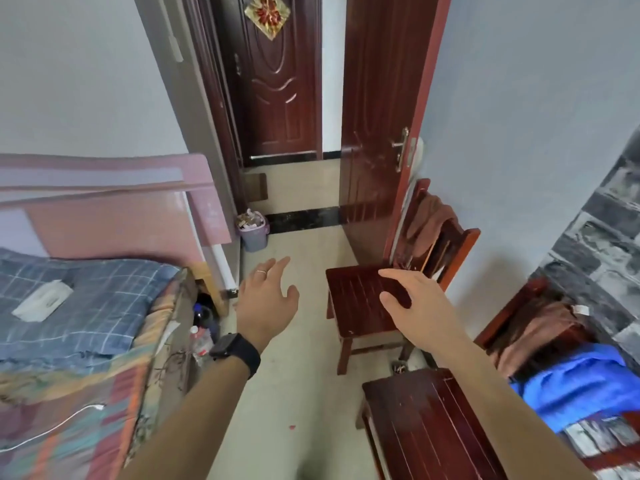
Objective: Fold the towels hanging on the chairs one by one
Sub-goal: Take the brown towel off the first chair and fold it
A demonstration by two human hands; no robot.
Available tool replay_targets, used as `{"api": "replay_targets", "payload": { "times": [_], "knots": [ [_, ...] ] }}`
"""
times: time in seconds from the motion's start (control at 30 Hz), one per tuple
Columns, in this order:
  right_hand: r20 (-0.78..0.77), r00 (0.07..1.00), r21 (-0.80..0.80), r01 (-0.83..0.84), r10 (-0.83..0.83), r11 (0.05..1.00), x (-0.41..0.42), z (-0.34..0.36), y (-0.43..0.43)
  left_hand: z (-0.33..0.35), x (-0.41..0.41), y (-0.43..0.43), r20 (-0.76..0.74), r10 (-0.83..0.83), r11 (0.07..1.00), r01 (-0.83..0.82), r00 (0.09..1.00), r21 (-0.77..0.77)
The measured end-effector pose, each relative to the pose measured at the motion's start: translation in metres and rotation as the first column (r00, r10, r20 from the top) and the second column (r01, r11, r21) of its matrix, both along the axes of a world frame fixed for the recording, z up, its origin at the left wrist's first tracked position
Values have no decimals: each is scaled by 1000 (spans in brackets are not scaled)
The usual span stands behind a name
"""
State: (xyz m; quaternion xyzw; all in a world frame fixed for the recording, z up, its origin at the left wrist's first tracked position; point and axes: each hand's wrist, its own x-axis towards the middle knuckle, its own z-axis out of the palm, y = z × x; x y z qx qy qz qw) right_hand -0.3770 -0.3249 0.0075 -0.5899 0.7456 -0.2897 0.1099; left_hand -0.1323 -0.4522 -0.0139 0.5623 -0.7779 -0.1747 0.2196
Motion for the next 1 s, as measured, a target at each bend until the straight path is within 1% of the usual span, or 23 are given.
{"api": "replay_targets", "payload": {
  "times": [0.1, 0.23, 0.33, 0.43, 0.53, 0.67, 0.73, 0.87, 0.93, 1.0],
  "knots": [
    [4, 1000, 32, -9, 9, 999, -4, -13, -46, -19, -1, -47, -16, 2, 999, -1, 1000, 37],
    [46, 999, 81, 6, -10, 997, -5, -31, -116, -32, -5, -123, 22, -44, 997, 43, 999, 61],
    [63, 995, 122, 70, -78, 990, -5, -44, -163, -39, -10, -183, 74, -112, 992, 107, 991, 64],
    [69, 985, 182, 145, -159, 973, -8, -58, -202, -46, -20, -243, 167, -199, 979, 190, 966, 72],
    [111, 961, 237, 220, -251, 946, -18, -70, -230, -54, -43, -295, 204, -262, 963, 242, 943, 121],
    [136, 918, 287, 323, -372, 902, -53, -90, -259, -68, -104, -349, 222, -384, 919, 350, 896, 180],
    [124, 893, 315, 379, -434, 870, -77, -99, -272, -75, -142, -371, 213, -445, 890, 403, 870, 211],
    [60, 836, 330, 500, -546, 801, -144, -114, -296, -86, -234, -403, 174, -569, 816, 526, 804, 238],
    [-4, 807, 365, 552, -591, 750, -181, -119, -306, -84, -281, -409, 146, -624, 771, 574, 768, 276],
    [-57, 770, 359, 610, -635, 707, -217, -123, -317, -82, -324, -413, 119, -681, 715, 620, 723, 322]
  ]
}}
